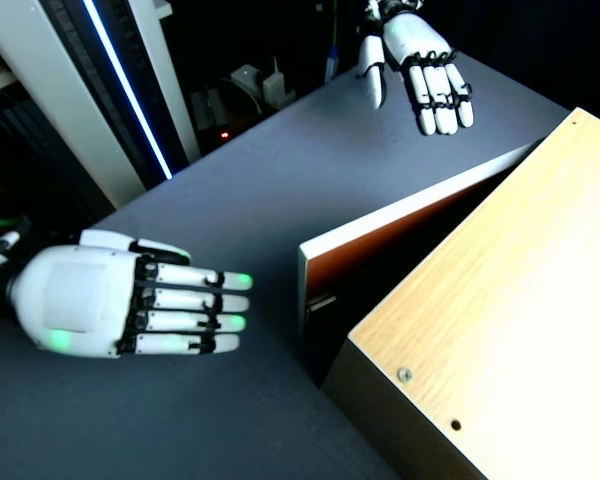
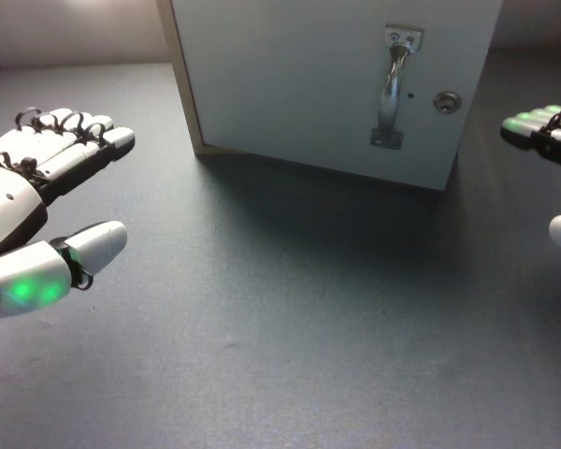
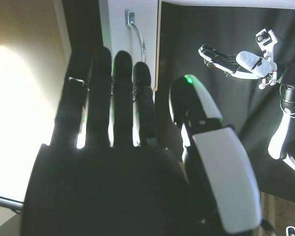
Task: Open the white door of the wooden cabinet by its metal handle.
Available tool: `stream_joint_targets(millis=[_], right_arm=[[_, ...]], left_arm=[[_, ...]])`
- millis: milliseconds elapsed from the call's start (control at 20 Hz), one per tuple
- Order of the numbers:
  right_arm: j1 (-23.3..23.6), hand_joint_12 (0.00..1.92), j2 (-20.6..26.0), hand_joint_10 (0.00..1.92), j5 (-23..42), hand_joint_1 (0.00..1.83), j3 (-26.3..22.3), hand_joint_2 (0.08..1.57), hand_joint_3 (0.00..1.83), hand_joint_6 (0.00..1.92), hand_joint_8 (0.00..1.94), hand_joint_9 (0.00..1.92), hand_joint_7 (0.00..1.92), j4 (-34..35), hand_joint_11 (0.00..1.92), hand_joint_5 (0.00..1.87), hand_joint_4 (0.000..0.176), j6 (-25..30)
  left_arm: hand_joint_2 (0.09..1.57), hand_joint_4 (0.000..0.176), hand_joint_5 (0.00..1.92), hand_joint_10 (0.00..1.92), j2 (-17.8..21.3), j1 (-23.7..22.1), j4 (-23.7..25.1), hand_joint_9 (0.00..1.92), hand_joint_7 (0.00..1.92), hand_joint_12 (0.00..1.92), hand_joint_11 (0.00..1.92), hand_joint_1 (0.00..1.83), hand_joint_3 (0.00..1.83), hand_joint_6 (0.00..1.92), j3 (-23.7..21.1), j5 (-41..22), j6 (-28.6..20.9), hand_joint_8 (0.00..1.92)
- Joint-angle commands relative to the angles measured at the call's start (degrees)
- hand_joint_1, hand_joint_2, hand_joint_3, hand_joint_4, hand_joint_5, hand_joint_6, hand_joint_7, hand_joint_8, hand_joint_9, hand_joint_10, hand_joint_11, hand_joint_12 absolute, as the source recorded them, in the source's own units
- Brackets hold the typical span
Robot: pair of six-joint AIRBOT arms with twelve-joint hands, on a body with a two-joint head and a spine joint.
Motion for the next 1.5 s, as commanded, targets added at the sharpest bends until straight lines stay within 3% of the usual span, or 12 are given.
stream_joint_targets(millis=[0,250,400,500,600,800,1200,1450], right_arm=[[0.7,0.07,0.1,0.0,6.6,0.26,0.3,1.44,0.01,0.0,0.0,0.0,0.01,1.7,0.02,0.03,0.0,0.4],[0.8,0.05,0.1,0.0,6.4,0.27,0.3,1.45,0.0,0.0,0.0,0.0,0.0,1.5,0.01,0.01,0.0,0.4],[2.4,0.01,-0.1,0.0,4.9,0.5,1.7,1.47,0.0,0.0,0.0,0.0,0.0,1.6,0.0,0.0,0.0,0.4],[3.0,0.0,-0.2,0.0,4.3,0.51,2.3,1.47,0.0,0.0,0.0,0.0,0.0,1.6,0.0,0.0,0.0,0.4],[3.4,0.0,-0.3,0.0,3.6,0.42,3.1,1.48,0.0,0.0,0.0,0.0,0.0,1.8,0.0,0.0,0.0,0.4],[5.6,0.0,-1.0,0.0,0.4,0.43,5.3,1.47,0.0,0.0,0.0,0.0,0.0,2.3,0.0,0.0,0.0,0.0],[11.5,0.0,-4.9,0.0,-5.2,0.16,10.5,1.44,0.0,0.0,0.0,0.0,0.0,2.0,0.0,0.0,0.0,-0.2],[14.0,0.0,-6.4,0.0,-6.3,0.19,12.1,1.45,0.0,0.0,0.0,0.0,0.0,1.9,0.0,0.0,0.0,-0.2]], left_arm=[[1.44,0.0,0.14,0.0,-0.2,-0.5,-0.2,0.04,0.08,0.08,0.03,0.0,0.01,0.0,0.2,-7.3,-0.2,0.0],[1.44,0.0,0.14,0.0,-0.5,-0.5,0.0,0.04,0.08,0.07,0.02,0.0,0.01,0.0,0.3,-7.3,-0.5,0.0],[1.44,0.0,0.11,0.0,-0.6,-0.5,0.1,0.03,0.05,0.06,0.01,0.0,0.01,0.0,0.3,-7.5,-0.7,0.0],[1.44,0.0,0.1,0.0,-0.7,-0.5,0.2,0.02,0.05,0.06,0.01,0.0,0.0,0.0,0.4,-7.5,-0.7,0.0],[1.44,0.0,0.1,0.0,-0.9,-0.5,0.2,0.02,0.04,0.06,0.0,0.0,0.0,0.0,0.4,-7.4,-0.7,0.0],[1.47,0.0,0.12,0.01,-0.9,-0.5,0.2,0.03,0.06,0.06,0.02,0.0,0.01,0.01,0.5,-7.2,-0.8,0.01],[1.48,0.0,0.13,0.01,-0.9,-0.5,0.5,0.04,0.08,0.06,0.04,0.0,0.01,0.0,0.6,-7.0,-1.0,0.01],[1.51,0.0,0.13,0.0,-1.0,-0.6,0.6,0.05,0.08,0.06,0.04,0.0,0.01,0.0,0.7,-7.1,-1.1,0.0]])
